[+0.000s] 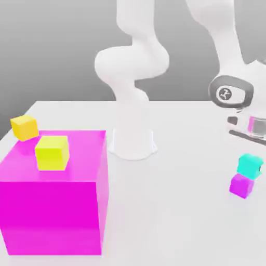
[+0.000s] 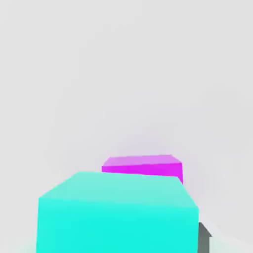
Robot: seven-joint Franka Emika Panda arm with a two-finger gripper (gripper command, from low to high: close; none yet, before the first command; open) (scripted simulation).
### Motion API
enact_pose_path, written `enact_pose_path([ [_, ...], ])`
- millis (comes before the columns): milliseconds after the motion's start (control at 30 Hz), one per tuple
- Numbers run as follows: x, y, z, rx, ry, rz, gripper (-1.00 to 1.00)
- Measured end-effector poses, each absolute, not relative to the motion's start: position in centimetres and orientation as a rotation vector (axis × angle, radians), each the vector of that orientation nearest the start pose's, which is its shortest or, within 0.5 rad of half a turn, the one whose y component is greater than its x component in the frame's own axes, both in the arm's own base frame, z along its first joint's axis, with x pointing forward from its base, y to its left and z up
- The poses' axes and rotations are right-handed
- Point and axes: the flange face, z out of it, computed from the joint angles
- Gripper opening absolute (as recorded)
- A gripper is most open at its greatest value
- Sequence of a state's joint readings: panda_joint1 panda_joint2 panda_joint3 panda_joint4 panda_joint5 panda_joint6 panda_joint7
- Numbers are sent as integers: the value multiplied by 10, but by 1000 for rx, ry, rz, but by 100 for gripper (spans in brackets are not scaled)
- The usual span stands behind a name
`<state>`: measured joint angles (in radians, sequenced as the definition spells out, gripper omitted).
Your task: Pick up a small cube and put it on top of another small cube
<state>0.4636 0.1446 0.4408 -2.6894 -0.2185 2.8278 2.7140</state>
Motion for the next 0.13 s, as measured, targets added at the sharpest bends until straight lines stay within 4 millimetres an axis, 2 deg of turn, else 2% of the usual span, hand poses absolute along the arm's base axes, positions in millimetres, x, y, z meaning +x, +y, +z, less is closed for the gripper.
enact_pose_path([
  [33, 239, 333, 187, -2173, 2255, -3, -100],
  [67, 238, 332, 184, -2175, 2259, -1, 100],
  [133, 238, 332, 184, -2175, 2259, -1, 100],
])
